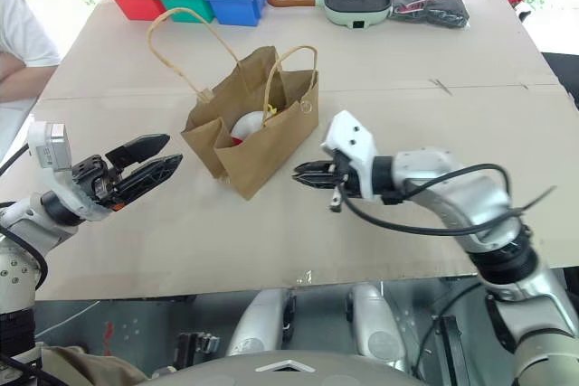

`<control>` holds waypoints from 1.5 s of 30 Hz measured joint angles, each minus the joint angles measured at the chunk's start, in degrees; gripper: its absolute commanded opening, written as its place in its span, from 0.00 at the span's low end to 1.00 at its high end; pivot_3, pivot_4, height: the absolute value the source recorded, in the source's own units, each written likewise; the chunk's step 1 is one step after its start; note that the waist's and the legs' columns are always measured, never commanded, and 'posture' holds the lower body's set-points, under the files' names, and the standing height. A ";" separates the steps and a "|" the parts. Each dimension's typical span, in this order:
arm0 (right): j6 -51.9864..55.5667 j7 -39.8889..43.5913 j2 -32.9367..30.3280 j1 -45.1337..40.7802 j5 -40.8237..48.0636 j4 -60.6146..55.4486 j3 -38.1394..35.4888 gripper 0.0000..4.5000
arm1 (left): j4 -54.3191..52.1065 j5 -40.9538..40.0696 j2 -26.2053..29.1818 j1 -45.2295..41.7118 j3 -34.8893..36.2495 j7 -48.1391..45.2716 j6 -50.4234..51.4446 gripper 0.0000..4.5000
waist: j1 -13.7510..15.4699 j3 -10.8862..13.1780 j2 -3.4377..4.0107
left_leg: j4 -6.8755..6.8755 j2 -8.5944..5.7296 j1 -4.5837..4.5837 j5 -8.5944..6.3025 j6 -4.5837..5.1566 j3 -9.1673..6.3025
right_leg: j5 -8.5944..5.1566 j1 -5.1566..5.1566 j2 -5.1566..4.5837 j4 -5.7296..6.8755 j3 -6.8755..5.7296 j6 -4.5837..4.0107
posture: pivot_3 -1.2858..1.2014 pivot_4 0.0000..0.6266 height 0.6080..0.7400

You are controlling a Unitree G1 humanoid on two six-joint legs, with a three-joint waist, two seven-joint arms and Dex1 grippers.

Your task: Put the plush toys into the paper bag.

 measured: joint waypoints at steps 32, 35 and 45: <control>-16.92 6.22 4.03 8.75 -10.45 6.19 -5.97 0.50 | -7.17 18.49 -16.43 -5.84 -14.35 18.23 -13.65 0.00 | 0.50 -0.04 -0.06 | 0.11 -0.08 0.00 0.00 0.00 -0.08 | 0.02 0.09 -0.05 0.05 -0.10 0.00 | 0.52 0.24 1.00; -14.86 8.28 -3.07 16.08 -6.30 -0.46 -13.12 0.81 | -4.39 15.70 -13.52 -8.26 -13.86 11.27 -13.77 0.00 | 1.01 -0.03 -0.04 | 0.12 -0.08 -0.01 0.00 0.00 -0.13 | 0.01 0.11 -0.02 0.04 -0.16 0.00 | 0.52 0.24 1.00; -13.18 11.76 -16.22 33.13 2.78 -7.56 -38.24 0.99 | 20.58 14.30 -7.66 -27.14 -18.78 -18.53 -18.30 0.00 | 0.27 -0.01 0.00 | 0.22 0.01 0.16 0.00 0.01 -0.12 | -0.01 0.31 0.18 0.02 -0.07 0.02 | 0.52 0.24 1.00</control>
